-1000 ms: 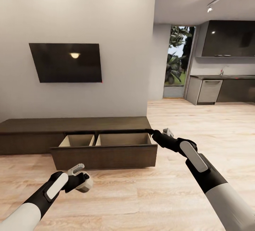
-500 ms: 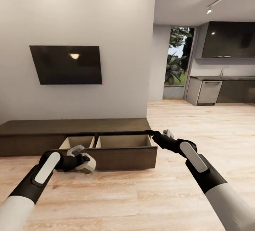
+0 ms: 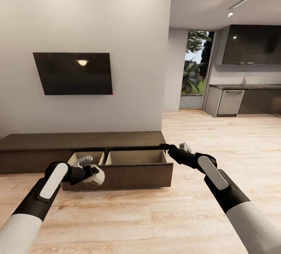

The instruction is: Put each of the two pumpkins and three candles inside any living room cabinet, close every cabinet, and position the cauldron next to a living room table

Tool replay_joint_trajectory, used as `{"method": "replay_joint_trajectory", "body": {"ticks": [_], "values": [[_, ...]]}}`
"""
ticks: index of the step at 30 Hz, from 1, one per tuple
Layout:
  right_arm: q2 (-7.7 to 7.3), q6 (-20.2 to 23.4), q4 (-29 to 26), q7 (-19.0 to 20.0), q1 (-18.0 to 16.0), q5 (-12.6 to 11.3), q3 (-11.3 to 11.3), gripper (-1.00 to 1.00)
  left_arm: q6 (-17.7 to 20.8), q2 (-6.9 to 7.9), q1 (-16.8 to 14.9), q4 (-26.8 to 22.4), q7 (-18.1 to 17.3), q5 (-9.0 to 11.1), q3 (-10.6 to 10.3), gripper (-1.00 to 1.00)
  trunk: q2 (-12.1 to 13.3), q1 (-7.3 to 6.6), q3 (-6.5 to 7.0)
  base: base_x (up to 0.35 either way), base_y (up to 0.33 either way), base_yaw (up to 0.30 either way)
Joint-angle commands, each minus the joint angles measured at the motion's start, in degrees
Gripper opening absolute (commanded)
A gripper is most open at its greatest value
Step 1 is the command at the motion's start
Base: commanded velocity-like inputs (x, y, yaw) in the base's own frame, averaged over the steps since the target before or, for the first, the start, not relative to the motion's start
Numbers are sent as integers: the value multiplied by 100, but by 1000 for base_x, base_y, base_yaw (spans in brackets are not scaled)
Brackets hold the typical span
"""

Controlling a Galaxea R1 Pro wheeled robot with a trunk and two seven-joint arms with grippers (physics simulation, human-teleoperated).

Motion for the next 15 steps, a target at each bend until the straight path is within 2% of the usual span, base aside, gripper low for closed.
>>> {"method": "replay_joint_trajectory", "body": {"ticks": [1,6,8,11,15], "values": [[-5,-4,-10,-57,-5,-57,11,100,5,-16,-5,-4,88,48,-17,-100,38,-23,12,0,0,0],[-7,-9,-21,-51,-5,-54,13,100,-7,-169,-6,2,118,43,-38,-100,238,-133,101,0,0,0],[4,-12,-20,-54,-5,-55,13,100,-8,-194,-6,-4,103,43,-58,-100,238,-133,101,0,0,0],[26,-34,-26,-53,-5,-50,16,100,-9,-198,-6,-81,72,39,-96,-100,238,-133,101,0,0,0],[27,-60,-22,-49,-5,-54,23,100,-2,-156,-1,-425,56,40,-138,-100,238,-133,101,22,0,0]]}}
